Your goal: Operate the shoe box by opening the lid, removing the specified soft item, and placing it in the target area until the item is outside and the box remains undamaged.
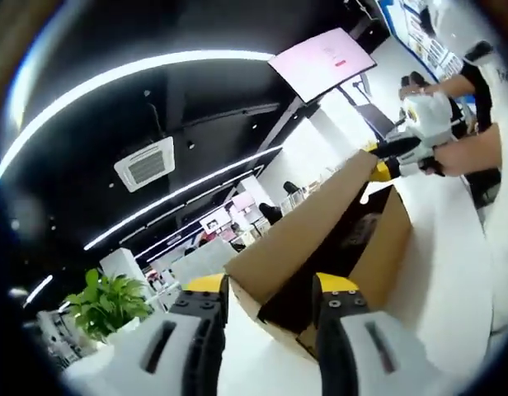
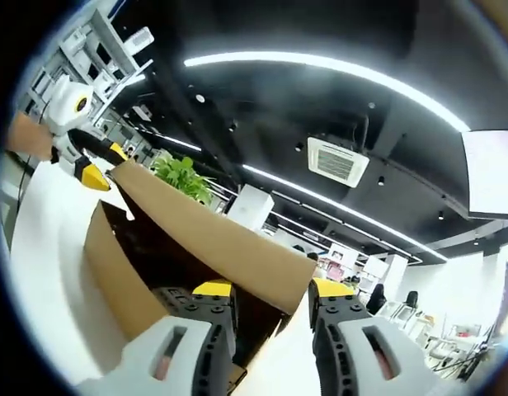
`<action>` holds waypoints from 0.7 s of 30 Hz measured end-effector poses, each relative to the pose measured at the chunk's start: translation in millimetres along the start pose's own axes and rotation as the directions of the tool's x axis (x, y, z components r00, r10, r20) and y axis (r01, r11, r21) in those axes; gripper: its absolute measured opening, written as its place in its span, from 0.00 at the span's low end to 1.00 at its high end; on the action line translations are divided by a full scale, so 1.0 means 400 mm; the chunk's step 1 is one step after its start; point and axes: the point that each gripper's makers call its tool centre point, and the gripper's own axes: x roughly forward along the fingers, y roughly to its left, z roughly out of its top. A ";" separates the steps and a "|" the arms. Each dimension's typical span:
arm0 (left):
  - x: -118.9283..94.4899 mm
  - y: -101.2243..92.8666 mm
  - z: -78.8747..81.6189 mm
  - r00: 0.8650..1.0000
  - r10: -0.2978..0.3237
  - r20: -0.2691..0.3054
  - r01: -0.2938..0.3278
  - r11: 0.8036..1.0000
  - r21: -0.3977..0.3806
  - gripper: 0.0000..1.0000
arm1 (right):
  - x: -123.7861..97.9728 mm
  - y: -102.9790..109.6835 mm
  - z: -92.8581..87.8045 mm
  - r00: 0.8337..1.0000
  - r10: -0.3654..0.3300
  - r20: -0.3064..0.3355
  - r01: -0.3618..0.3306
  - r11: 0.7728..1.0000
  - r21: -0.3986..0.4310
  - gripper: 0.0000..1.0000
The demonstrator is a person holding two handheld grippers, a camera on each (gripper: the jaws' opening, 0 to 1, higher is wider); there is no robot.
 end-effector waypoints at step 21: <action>-0.012 -0.023 -0.042 0.976 -0.214 -0.031 0.188 0.910 -0.368 0.53 | 0.017 -0.014 0.017 1.000 -0.020 0.011 0.019 0.999 0.046 0.34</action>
